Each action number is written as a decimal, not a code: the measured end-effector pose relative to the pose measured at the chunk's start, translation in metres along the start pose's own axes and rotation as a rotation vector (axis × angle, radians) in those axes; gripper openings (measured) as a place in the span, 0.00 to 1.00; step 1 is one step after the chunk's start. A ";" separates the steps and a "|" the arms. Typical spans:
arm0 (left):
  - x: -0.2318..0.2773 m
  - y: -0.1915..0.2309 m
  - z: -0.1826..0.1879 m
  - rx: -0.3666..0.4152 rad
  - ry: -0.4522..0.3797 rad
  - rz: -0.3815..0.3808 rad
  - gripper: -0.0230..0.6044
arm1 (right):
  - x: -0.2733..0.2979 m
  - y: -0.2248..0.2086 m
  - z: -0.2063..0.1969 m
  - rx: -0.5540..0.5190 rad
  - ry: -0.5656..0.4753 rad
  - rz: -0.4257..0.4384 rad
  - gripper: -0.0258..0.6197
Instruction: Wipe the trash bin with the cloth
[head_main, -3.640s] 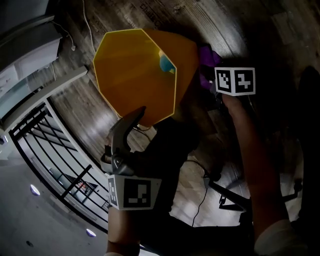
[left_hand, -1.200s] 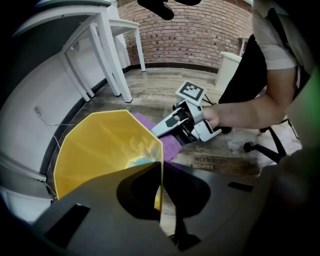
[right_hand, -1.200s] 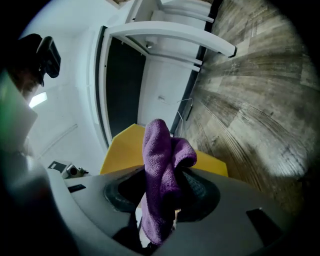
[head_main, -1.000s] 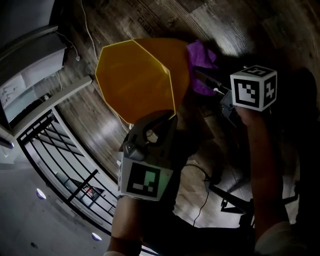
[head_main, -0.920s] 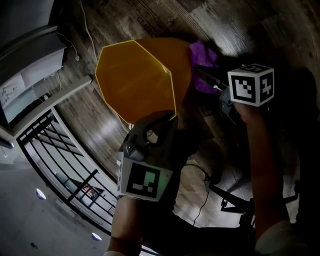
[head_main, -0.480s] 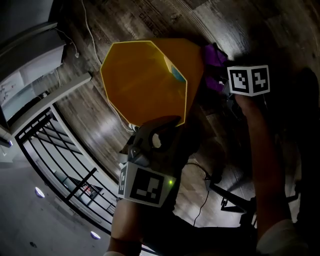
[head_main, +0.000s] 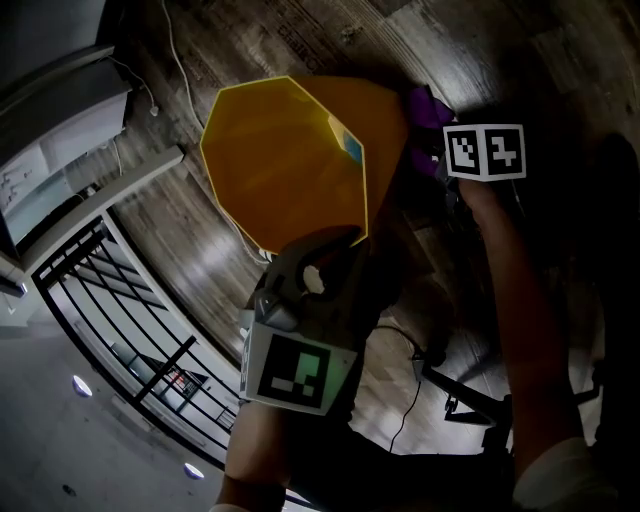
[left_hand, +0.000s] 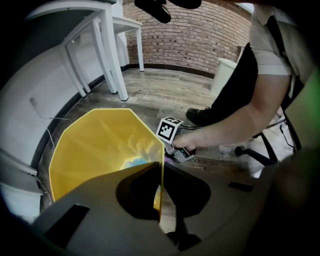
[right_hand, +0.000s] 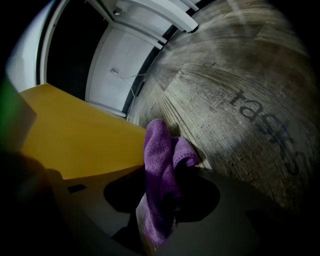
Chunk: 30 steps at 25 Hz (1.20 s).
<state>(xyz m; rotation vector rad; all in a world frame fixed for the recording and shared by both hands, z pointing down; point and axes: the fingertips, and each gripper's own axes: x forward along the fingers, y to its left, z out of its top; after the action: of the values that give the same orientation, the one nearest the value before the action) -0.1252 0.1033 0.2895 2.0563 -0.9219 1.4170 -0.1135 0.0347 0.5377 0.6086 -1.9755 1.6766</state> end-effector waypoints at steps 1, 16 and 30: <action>0.000 0.003 0.002 -0.012 0.002 0.013 0.06 | 0.000 0.001 0.000 0.011 -0.005 -0.003 0.30; -0.024 0.002 -0.022 0.171 0.042 0.049 0.46 | -0.020 0.015 -0.009 0.049 -0.022 0.068 0.30; -0.007 0.036 -0.073 0.201 0.223 0.188 0.25 | -0.028 0.027 -0.004 0.051 -0.049 0.106 0.30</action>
<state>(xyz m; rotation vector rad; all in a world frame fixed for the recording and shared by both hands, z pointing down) -0.1988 0.1323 0.3090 1.9370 -0.9296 1.8639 -0.1080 0.0440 0.5000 0.5770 -2.0372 1.7966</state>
